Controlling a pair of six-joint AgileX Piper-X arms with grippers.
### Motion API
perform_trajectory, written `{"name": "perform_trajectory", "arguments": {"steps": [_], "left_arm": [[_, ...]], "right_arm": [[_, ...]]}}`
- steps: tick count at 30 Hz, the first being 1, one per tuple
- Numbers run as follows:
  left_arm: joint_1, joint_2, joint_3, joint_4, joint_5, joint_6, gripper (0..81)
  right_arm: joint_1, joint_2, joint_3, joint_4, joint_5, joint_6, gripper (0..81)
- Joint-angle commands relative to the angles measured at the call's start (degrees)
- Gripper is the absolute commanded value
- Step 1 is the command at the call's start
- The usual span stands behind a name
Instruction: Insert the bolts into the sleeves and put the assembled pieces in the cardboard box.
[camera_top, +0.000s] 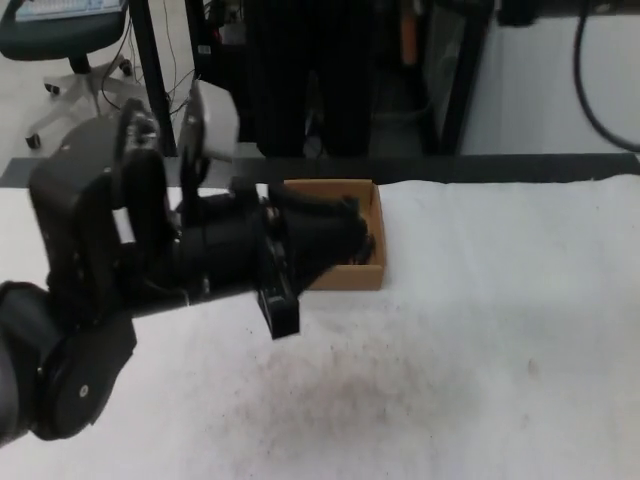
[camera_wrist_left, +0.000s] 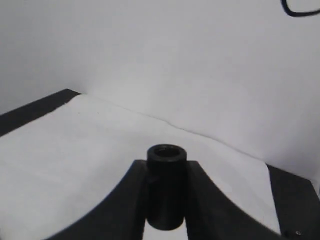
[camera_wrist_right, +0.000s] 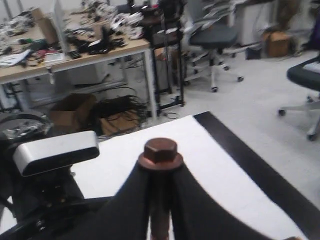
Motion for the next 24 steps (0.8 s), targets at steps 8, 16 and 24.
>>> {"name": "perform_trajectory", "arguments": {"steps": [8,16,24], "left_arm": [[1.12,-0.57,1.29,-6.97,1.91,-2.75,0.3],[1.12,-0.57,6.12,-15.60,1.69,-7.59,0.3],[1.12,-0.57,6.56,-18.05,1.30,-8.76,0.3]], "right_arm": [[7.44,-0.31,25.46,-59.19,17.42,30.53,0.8],[7.44,-0.31,28.75,-72.04,11.65,32.20,0.8],[9.45,-0.31,28.75,-66.07,5.83,33.80,0.8]]}}
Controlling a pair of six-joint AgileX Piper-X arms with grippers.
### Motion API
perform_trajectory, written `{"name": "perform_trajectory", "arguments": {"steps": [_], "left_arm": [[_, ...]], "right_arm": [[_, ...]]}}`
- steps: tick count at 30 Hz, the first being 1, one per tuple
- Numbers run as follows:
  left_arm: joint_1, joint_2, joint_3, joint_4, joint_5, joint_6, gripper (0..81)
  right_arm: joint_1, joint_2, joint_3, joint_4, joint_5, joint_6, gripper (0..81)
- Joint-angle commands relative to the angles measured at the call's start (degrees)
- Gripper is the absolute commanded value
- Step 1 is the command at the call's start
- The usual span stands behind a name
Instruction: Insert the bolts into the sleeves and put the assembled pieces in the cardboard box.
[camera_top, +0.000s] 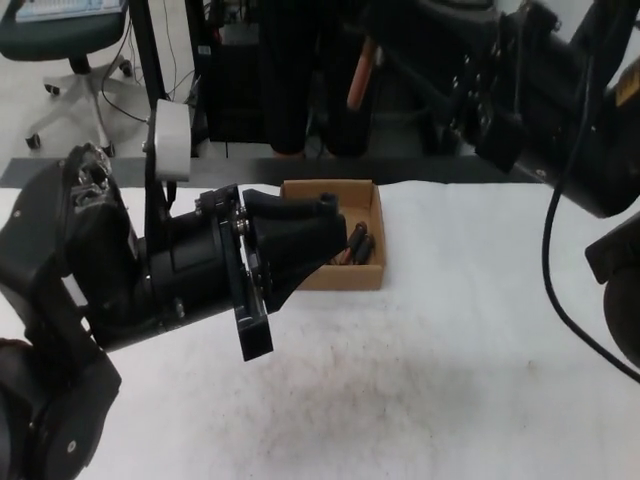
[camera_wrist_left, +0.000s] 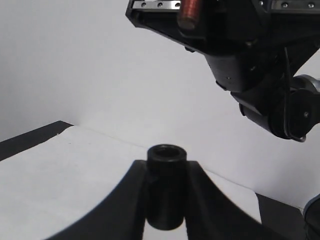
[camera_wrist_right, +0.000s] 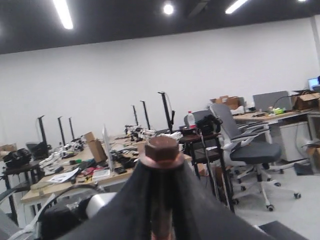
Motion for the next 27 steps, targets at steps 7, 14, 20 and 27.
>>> {"name": "perform_trajectory", "arguments": {"steps": [7,14,20,27], "left_arm": [[0.03,-0.52,0.01,-1.35,0.00,-0.51,0.3],[0.03,-0.63,0.01,-1.35,1.39,-0.98,0.3],[0.03,-0.63,0.01,-1.35,4.16,-0.97,0.3],[0.03,-0.63,0.31,-1.35,5.13,-2.23,0.3]], "right_arm": [[4.23,-0.61,-0.11,14.53,-1.73,-6.54,0.8],[4.48,-0.61,-0.11,13.83,-1.73,-7.20,0.8],[4.48,-0.61,-0.11,13.83,-1.73,-7.82,0.8],[4.48,-0.61,-0.11,13.83,-3.16,-7.81,0.8]]}}
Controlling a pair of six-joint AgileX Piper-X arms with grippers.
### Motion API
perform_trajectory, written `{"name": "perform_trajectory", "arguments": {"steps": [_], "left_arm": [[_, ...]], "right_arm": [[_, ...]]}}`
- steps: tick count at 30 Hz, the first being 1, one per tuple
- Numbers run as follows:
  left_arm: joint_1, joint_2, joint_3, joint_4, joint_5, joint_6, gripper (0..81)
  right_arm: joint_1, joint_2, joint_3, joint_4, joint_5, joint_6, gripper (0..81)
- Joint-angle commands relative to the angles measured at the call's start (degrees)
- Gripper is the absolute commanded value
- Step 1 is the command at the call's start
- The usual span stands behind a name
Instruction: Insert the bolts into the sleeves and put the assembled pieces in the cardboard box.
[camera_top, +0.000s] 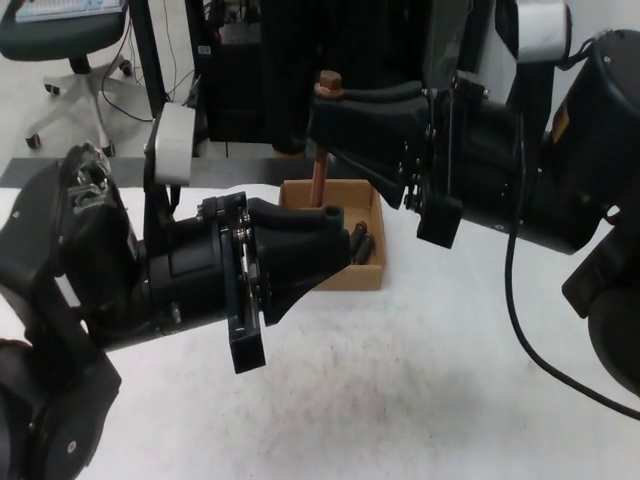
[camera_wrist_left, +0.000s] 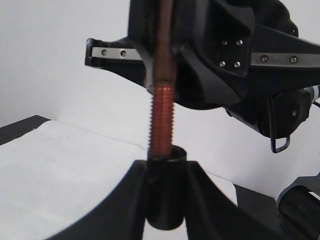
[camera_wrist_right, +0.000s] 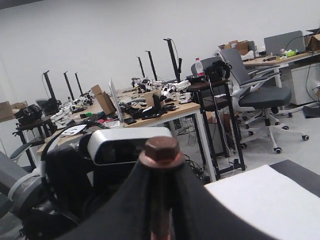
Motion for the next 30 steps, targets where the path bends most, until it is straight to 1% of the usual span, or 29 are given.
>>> {"name": "perform_trajectory", "arguments": {"steps": [1,5,9,11,30], "left_arm": [[0.03,-0.63,-0.10,-0.95,0.86,-0.46,0.3],[1.12,-0.63,-0.10,-0.43,0.86,-0.46,0.3],[3.61,-0.63,-0.10,-0.18,1.79,-0.46,0.3],[4.10,-0.63,-0.10,-0.18,2.18,-0.46,0.3],[3.86,-0.63,-0.10,-0.18,3.15,-1.37,0.3]], "right_arm": [[0.02,-0.61,-0.24,-0.35,-0.90,-0.45,0.8],[-0.17,-0.91,-0.24,-0.35,-1.84,-0.45,0.8],[-0.91,-1.28,-0.24,-0.35,-2.17,-0.45,0.8],[-1.27,-1.25,-0.24,-0.20,-2.29,-0.45,0.8],[-1.24,-1.11,-0.24,1.49,-1.51,-1.35,0.8]]}}
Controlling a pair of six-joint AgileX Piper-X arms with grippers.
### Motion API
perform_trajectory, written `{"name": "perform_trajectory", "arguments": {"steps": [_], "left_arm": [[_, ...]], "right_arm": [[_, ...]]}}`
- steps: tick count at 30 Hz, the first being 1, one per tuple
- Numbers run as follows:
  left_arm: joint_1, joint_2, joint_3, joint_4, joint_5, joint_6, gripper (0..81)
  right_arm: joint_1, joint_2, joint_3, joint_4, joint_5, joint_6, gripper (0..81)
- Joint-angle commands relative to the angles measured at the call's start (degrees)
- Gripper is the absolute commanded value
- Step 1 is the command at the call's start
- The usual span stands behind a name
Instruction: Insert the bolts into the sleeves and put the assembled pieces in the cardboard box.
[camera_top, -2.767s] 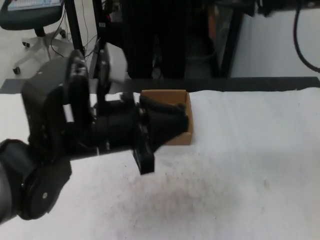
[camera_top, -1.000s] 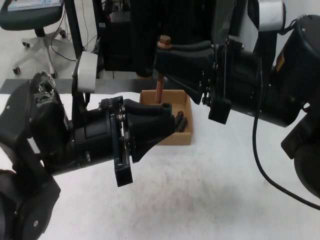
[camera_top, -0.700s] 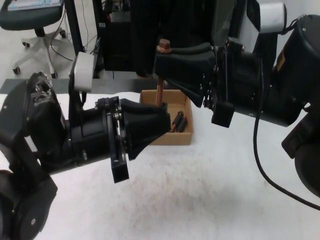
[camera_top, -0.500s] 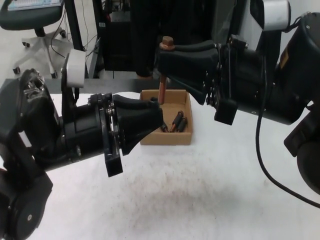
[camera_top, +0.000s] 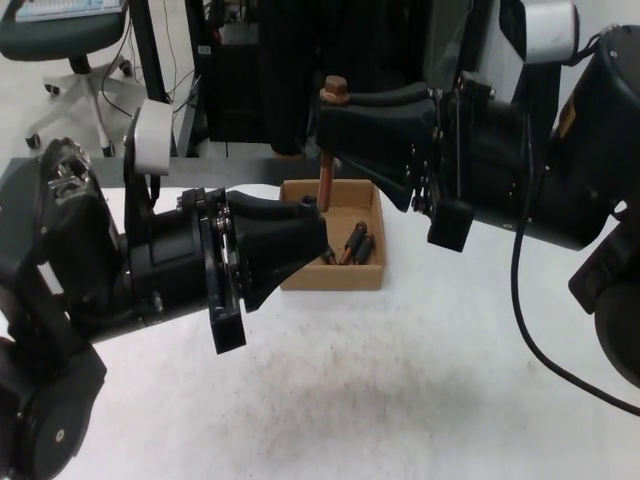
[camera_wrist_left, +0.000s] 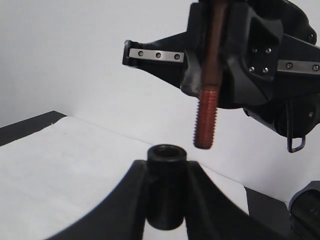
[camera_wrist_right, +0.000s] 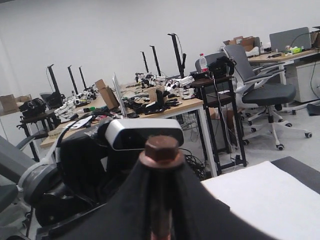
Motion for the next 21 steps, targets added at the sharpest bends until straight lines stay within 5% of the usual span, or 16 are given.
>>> {"name": "perform_trajectory", "arguments": {"steps": [1,21], "left_arm": [[-0.08,-0.63,-0.06,-0.54,1.82,-0.49,0.3],[-0.77,-0.63,-0.06,-0.54,2.92,-2.38,0.3]], "right_arm": [[-0.17,-0.67,-0.24,0.06,0.64,-0.51,0.8],[-0.17,-0.54,-0.24,0.06,3.08,-0.51,0.8]]}}
